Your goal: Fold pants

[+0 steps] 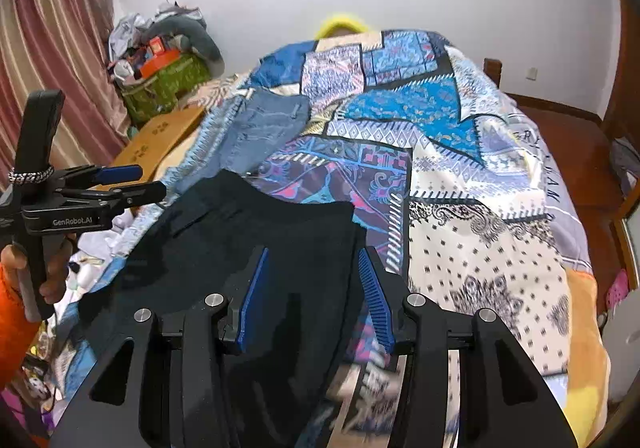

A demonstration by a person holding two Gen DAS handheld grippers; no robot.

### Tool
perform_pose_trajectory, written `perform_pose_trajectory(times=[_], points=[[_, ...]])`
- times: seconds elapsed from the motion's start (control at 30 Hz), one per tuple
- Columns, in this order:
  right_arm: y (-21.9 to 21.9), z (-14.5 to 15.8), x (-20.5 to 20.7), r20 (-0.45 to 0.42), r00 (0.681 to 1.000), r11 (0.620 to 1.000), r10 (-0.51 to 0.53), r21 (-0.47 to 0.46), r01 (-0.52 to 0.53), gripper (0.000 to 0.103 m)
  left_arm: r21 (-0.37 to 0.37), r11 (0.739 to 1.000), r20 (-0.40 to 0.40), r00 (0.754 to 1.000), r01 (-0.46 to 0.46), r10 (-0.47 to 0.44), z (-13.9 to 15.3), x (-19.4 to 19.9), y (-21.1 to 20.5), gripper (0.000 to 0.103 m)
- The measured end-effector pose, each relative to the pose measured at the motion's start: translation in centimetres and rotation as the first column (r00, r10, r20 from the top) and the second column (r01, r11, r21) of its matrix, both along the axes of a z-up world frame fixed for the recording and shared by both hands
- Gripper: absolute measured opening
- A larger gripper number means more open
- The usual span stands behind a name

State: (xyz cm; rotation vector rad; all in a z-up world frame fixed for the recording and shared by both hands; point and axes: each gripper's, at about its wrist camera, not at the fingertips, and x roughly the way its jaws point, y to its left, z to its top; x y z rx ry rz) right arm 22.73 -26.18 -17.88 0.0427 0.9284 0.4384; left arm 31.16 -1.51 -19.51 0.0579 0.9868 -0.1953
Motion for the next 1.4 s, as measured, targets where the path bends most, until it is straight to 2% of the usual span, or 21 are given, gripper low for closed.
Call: perform_pose_trajectory(times=[0.07,0.23,0.3,0.33,0.4,0.6,0.73,0.93,0.97,1.07,1.13,1.2,1.23,1.3,1.4], points=[[-0.1,-1.1,1.6,-0.035,0.999,1.0,-0.004,0.015,0.004,0.043,-0.018,1.0,-0.032,0.999,0.015,-0.016,-1.0,1.4,-0.4,0.073],[0.7,-3.3,3.5,-0.091,0.996,1.0,0.021,-0.013,-0.022,0.042,-0.006,0.998,-0.087,0.994,0.063,-0.064,-2.9,2.9,-1.3,0.052],[1.1,-3.9,3.6,-0.087,0.995,0.998,0.048,-0.028,-0.051,0.026,0.014,0.998,-0.079,0.995,0.06,-0.059,-3.4,3.2,-1.2,0.047],[1.3,-4.1,3.5,-0.081,0.995,0.997,0.058,-0.04,-0.061,0.024,0.037,0.998,-0.065,0.997,0.044,-0.041,-3.7,3.3,-1.2,0.044],[1.6,-4.5,3.1,-0.063,0.996,0.995,0.062,-0.074,-0.066,0.019,0.067,0.998,-0.053,0.999,0.016,-0.012,-4.2,3.3,-1.0,0.043],[1.6,-4.6,3.1,-0.064,0.997,0.994,0.045,-0.097,-0.052,0.018,0.034,0.999,-0.086,0.996,-0.005,0.008,-5.0,3.9,-0.1,0.043],[1.7,-3.6,2.7,-0.052,0.998,0.992,0.024,-0.122,-0.03,0.018,0.052,0.999,-0.059,0.998,0.007,-0.004,-3.5,3.3,-0.2,0.043],[0.7,0.3,0.5,0.042,0.999,0.991,-0.003,-0.136,0.009,0.019,0.038,0.999,0.04,0.999,-0.024,0.022,0.8,1.0,1.0,0.044],[0.6,1.1,-0.1,0.059,0.998,0.991,-0.002,-0.135,0.01,0.019,0.037,0.999,0.062,0.998,-0.026,0.024,1.7,0.4,1.2,0.045],[0.4,2.9,-1.2,0.084,0.996,0.994,-0.005,-0.112,0.014,0.019,0.036,0.999,0.124,0.992,-0.024,0.02,4.0,-1.3,1.5,0.056],[0.3,3.8,-1.8,0.101,0.995,0.996,-0.01,-0.087,0.019,0.024,0.027,0.999,0.156,0.988,-0.021,0.016,5.1,-2.4,1.6,0.069],[0.2,4.7,-2.8,0.116,0.993,0.998,-0.024,-0.052,0.03,0.044,0.001,1.0,0.168,0.986,-0.005,0.005,5.7,-3.5,1.8,0.076],[0.2,4.8,-3.0,0.118,0.993,0.999,-0.029,-0.042,0.034,0.049,-0.006,1.0,0.165,0.986,0.001,0.0,5.7,-3.8,1.9,0.08],[0.2,5.0,-3.7,0.113,0.993,0.999,-0.04,-0.015,0.042,0.063,-0.018,1.0,0.145,0.989,0.015,-0.013,5.4,-4.4,2.0,0.083],[0.0,4.2,-4.4,0.065,0.997,0.999,-0.046,0.019,0.045,0.075,-0.034,0.999,0.086,0.996,0.031,-0.028,3.8,-5.0,2.2,0.088]])
